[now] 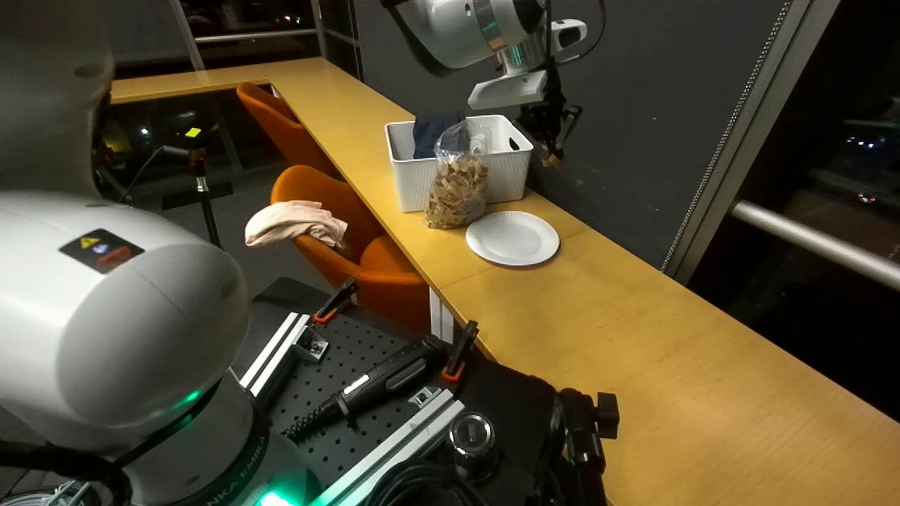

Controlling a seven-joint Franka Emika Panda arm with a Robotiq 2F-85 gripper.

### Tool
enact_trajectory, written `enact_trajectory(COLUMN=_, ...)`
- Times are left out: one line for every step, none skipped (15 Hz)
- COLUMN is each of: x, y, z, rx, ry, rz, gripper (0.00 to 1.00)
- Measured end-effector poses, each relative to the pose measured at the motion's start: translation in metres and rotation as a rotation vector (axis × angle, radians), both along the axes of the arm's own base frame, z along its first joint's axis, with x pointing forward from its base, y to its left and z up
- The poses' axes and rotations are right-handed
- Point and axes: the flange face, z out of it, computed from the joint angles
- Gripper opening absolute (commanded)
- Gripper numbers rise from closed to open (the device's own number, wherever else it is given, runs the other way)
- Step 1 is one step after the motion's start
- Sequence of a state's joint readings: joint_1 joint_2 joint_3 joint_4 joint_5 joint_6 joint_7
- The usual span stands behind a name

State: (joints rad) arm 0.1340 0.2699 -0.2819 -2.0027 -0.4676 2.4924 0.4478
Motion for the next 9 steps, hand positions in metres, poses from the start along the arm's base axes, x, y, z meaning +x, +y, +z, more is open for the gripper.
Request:
enact_trajectory(x=0.006, y=0.017, z=0.005, rx=0.008, ry=-0.025, rz=0.035, gripper=0.01)
enact_trajectory(x=0.012, y=0.035, z=0.01, rx=0.018, ry=-0.051, rz=0.074, gripper=0.01)
enact_trajectory(x=0.016, y=0.054, z=0.014, rx=0.028, ry=-0.073, rz=0.114, gripper=0.01)
enact_trajectory(x=0.019, y=0.072, z=0.018, rx=0.035, ry=-0.089, rz=0.15, gripper=0.01)
enact_trajectory(x=0.022, y=0.089, z=0.021, rx=0.042, ry=-0.101, rz=0.182, gripper=0.01)
enact_trajectory(x=0.024, y=0.105, z=0.022, rx=0.047, ry=-0.106, rz=0.211, gripper=0.01)
enact_trajectory(x=0.026, y=0.118, z=0.022, rx=0.052, ry=-0.11, rz=0.237, gripper=0.01)
enact_trajectory(x=0.028, y=0.13, z=0.019, rx=0.056, ry=-0.111, rz=0.261, gripper=0.01)
enact_trajectory(x=0.03, y=0.139, z=0.013, rx=0.06, ry=-0.107, rz=0.279, gripper=0.01)
